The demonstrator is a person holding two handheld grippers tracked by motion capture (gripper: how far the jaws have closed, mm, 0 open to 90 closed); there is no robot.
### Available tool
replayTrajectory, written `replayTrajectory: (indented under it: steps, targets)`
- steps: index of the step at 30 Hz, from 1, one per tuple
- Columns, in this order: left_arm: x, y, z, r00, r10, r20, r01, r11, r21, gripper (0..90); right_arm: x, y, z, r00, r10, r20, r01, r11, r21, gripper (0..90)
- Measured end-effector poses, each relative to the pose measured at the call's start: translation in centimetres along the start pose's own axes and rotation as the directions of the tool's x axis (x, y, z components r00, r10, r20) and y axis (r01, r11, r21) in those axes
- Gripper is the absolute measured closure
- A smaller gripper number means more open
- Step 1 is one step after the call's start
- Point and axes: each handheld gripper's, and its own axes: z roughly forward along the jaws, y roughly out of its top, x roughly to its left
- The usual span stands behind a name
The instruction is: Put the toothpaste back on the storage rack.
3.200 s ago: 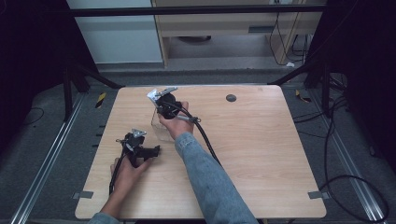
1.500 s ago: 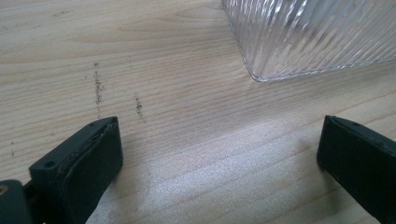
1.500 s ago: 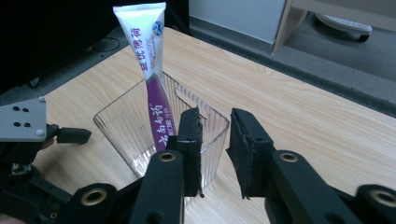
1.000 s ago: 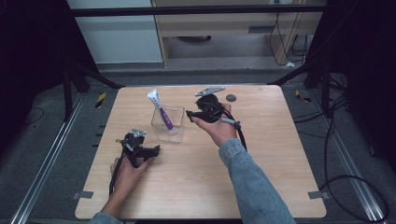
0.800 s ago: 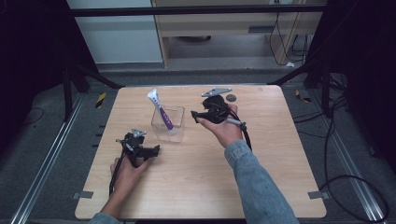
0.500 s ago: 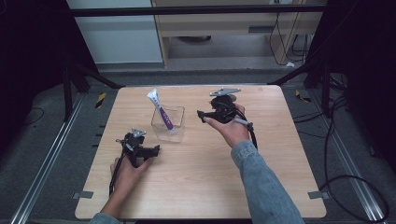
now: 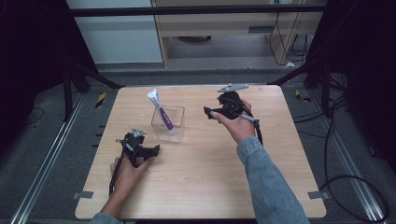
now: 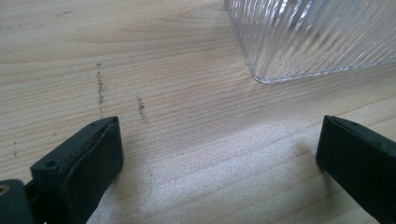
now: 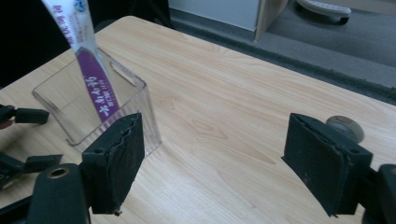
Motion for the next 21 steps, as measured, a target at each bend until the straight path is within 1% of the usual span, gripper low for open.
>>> replayTrajectory:
  steps: [4,7,9,16,21]
  targets:
    - [0.0,0.0,0.0,1.0,0.0,0.0,0.0,1.0,-0.001,0.1,-0.9,-0.2,-0.5,1.0,0.003,0.009,-0.003,1.0,-0.001,15.8]
    - [0.0,0.0,0.0,1.0,0.0,0.001,0.0,1.0,-0.001,0.1,-1.6,-0.5,-0.6,0.9998,-0.009,0.018,0.009,1.0,0.016,13.6]
    - [0.0,0.0,0.0,1.0,0.001,0.0,-0.001,1.0,0.001,0.1,-2.1,-0.8,-0.9,0.9997,-0.006,0.025,0.006,1.0,0.021,12.6]
    - [0.0,0.0,0.0,1.0,0.0,0.0,0.0,1.0,0.0,0.1,-3.6,-1.8,-1.8,0.9987,0.011,0.049,-0.013,0.999,0.043,12.7]
    - [0.0,0.0,0.0,1.0,0.0,0.001,0.0,1.0,-0.001,0.1,-4.6,-2.6,-2.4,0.9964,0.014,0.083,-0.019,0.998,0.058,16.5]
